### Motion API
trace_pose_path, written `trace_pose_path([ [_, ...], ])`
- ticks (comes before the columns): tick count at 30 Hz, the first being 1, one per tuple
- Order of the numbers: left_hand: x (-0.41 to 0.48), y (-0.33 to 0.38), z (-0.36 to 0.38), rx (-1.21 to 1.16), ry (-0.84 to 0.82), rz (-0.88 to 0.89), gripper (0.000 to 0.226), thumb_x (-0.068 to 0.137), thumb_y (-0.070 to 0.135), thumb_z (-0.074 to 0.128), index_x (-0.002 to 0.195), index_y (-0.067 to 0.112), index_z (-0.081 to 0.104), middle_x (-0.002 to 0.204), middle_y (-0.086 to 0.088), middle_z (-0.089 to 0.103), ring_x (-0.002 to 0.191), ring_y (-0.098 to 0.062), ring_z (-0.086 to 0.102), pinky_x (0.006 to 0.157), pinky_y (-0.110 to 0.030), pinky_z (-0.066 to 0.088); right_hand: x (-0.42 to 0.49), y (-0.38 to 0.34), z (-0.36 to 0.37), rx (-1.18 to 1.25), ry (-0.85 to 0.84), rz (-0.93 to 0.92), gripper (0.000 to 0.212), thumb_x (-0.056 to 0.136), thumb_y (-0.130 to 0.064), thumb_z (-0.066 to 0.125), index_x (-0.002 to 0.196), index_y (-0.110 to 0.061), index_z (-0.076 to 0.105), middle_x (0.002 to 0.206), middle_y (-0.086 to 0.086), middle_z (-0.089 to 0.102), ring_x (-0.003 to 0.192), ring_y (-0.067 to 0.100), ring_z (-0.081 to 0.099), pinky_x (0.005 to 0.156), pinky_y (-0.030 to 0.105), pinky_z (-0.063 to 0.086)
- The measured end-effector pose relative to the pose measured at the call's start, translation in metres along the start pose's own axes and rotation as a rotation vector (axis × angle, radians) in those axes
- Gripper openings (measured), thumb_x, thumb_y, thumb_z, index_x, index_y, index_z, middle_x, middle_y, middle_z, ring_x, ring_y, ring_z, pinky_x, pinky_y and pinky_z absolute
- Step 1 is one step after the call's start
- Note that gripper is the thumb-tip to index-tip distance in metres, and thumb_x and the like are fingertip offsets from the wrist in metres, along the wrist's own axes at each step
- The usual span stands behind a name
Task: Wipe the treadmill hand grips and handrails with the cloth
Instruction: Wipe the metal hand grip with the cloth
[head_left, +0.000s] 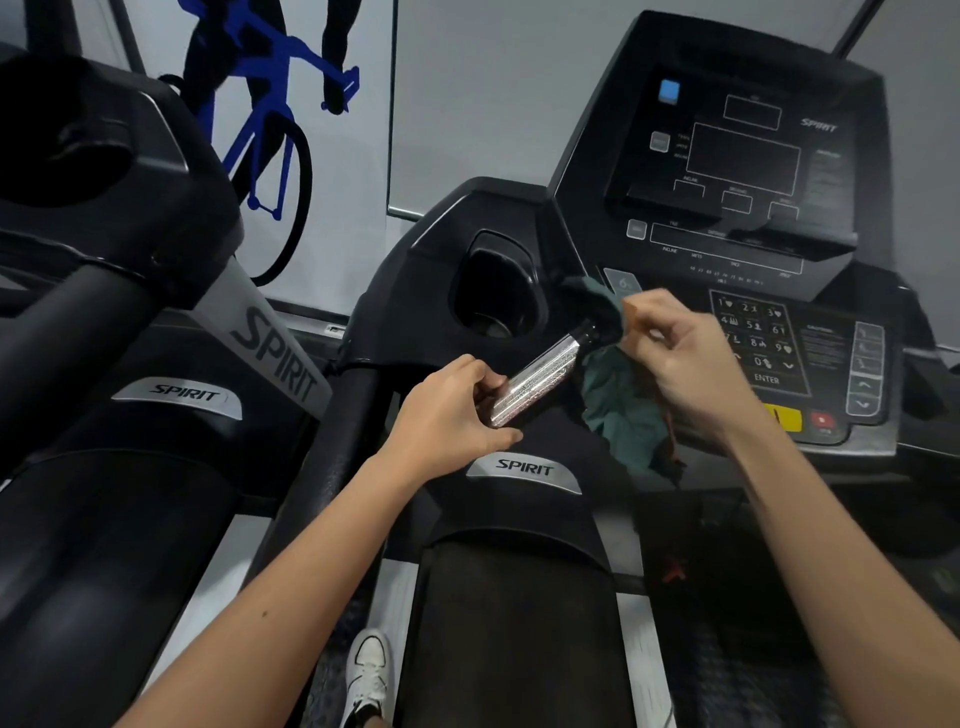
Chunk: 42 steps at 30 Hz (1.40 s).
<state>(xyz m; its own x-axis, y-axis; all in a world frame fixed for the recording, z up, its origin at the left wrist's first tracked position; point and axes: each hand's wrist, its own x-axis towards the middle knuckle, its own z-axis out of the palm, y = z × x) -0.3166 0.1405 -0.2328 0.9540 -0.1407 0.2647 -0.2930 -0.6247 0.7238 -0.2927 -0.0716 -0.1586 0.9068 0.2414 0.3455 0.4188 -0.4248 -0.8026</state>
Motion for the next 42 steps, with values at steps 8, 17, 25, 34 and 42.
trace_pose_path([
  [8,-0.002,0.001,-0.002,0.014,-0.005,0.009,0.045,0.063,0.031,0.082,0.099,0.016,0.060,0.103,0.008,0.061,0.089,-0.008,0.058,0.081,-0.030,0.050,0.024,0.004,-0.002,0.226,-0.071,0.350,0.019,0.091,-0.008,0.052,0.105,-0.005,0.066,0.080,0.001,0.071,0.065,0.008,0.067,0.058,0.019,0.055],
  [17,0.000,-0.001,-0.001,0.024,-0.009,0.014,0.044,0.063,0.032,0.082,0.098,0.017,0.059,0.102,0.010,0.061,0.087,-0.006,0.057,0.080,-0.028,0.049,-0.003,0.014,-0.009,0.150,0.015,0.150,0.032,0.086,0.003,0.057,0.073,-0.024,0.069,0.082,-0.004,0.061,0.075,0.007,0.057,0.068,0.019,0.049],
  [25,-0.003,-0.002,0.000,0.075,-0.014,0.021,0.049,0.068,0.037,0.079,0.107,0.019,0.056,0.109,0.011,0.058,0.093,-0.005,0.056,0.079,-0.023,0.046,0.026,-0.003,0.006,0.108,-0.019,0.239,0.018,0.093,-0.010,0.051,0.091,-0.012,0.069,0.088,-0.003,0.060,0.074,0.005,0.062,0.071,0.017,0.051],
  [34,-0.018,0.003,0.001,-0.084,-0.013,0.058,0.085,0.058,0.055,0.078,0.131,0.030,0.042,0.118,0.016,0.047,0.107,0.002,0.046,0.092,-0.022,0.043,-0.014,0.018,0.023,0.627,0.274,0.409,0.022,0.096,-0.001,0.039,0.085,-0.013,0.055,0.068,-0.007,0.069,0.066,0.005,0.066,0.073,0.024,0.057],
  [42,-0.017,0.015,0.017,0.105,0.224,0.365,0.021,0.071,0.039,0.075,0.082,0.023,0.068,0.080,0.015,0.040,0.075,-0.005,0.039,0.067,-0.024,0.037,-0.043,0.016,0.042,0.949,0.311,0.491,0.019,0.092,0.005,0.039,0.093,-0.008,0.054,0.076,0.000,0.072,0.075,0.013,0.070,0.064,0.030,0.059],
])
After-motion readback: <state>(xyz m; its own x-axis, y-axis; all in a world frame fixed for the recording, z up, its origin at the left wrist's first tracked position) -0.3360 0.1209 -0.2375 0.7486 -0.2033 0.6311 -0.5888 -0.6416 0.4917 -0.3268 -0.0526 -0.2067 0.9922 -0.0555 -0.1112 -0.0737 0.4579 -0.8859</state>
